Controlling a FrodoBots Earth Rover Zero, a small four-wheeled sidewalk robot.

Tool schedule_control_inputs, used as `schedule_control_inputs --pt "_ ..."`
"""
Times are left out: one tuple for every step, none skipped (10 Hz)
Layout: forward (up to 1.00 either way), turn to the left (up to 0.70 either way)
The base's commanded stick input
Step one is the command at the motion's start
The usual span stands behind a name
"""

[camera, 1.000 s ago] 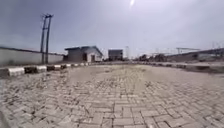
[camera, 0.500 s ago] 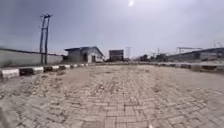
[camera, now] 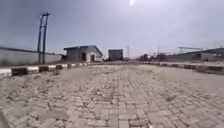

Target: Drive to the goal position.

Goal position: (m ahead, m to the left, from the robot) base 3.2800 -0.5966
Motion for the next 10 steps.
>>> schedule_control_inputs --pt "1.0 0.0" --pt "1.0 0.0" --pt "1.0 0.0" --pt "1.0 0.0" --pt "1.0 0.0" --pt "1.0 0.0" --pt "1.0 0.0" --pt "1.0 0.0" --pt "1.0 0.0" --pt "1.0 0.0"
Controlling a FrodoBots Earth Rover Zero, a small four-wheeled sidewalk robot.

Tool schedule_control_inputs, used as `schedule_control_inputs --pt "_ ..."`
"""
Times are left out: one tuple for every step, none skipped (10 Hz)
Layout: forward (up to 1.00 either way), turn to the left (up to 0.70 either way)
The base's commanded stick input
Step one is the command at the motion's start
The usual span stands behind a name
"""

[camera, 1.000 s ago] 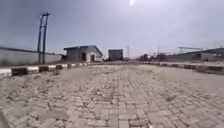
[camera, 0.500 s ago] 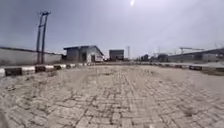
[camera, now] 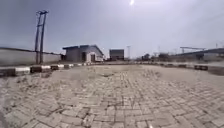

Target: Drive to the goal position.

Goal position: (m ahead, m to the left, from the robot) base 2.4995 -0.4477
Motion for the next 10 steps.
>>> schedule_control_inputs --pt "1.0 0.0" --pt "1.0 0.0" --pt "1.0 0.0" --pt "1.0 -0.01" --pt "1.0 -0.02" --pt "1.0 -0.03" --pt "1.0 -0.14" --pt "1.0 -0.24" --pt "1.0 -0.29" --pt "1.0 -0.23"
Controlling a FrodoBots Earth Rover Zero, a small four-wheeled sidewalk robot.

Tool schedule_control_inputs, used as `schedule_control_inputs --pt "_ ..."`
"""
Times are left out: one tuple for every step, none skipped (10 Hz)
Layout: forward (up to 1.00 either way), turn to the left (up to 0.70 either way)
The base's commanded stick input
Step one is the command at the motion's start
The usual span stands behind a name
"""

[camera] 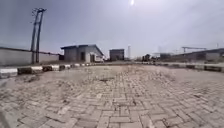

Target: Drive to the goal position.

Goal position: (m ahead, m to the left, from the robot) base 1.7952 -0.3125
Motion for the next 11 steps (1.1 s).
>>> schedule_control_inputs --pt "1.0 -0.13" --pt "1.0 -0.04" --pt "1.0 0.0" --pt "1.0 -0.01" --pt "1.0 -0.14" --pt "1.0 -0.27" --pt "1.0 -0.39" --pt "1.0 -0.35" --pt "1.0 -0.23" --pt "1.0 -0.06" --pt "1.0 -0.03"
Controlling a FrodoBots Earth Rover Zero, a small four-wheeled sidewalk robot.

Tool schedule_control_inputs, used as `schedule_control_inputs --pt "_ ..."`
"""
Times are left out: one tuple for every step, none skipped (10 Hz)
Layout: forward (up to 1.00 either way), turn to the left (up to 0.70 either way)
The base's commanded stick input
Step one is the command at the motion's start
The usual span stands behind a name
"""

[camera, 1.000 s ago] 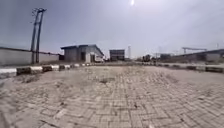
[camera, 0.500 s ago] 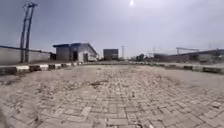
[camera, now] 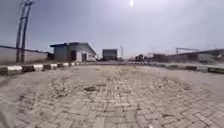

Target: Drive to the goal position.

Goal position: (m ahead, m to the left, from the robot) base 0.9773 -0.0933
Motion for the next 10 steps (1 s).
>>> schedule_control_inputs --pt "1.0 0.0" --pt "1.0 0.0" --pt "1.0 0.0" --pt "1.0 0.0" --pt "1.0 0.0" --pt "1.0 0.0" --pt "1.0 0.0" --pt "1.0 0.0" --pt "1.0 0.0" --pt "1.0 0.0"
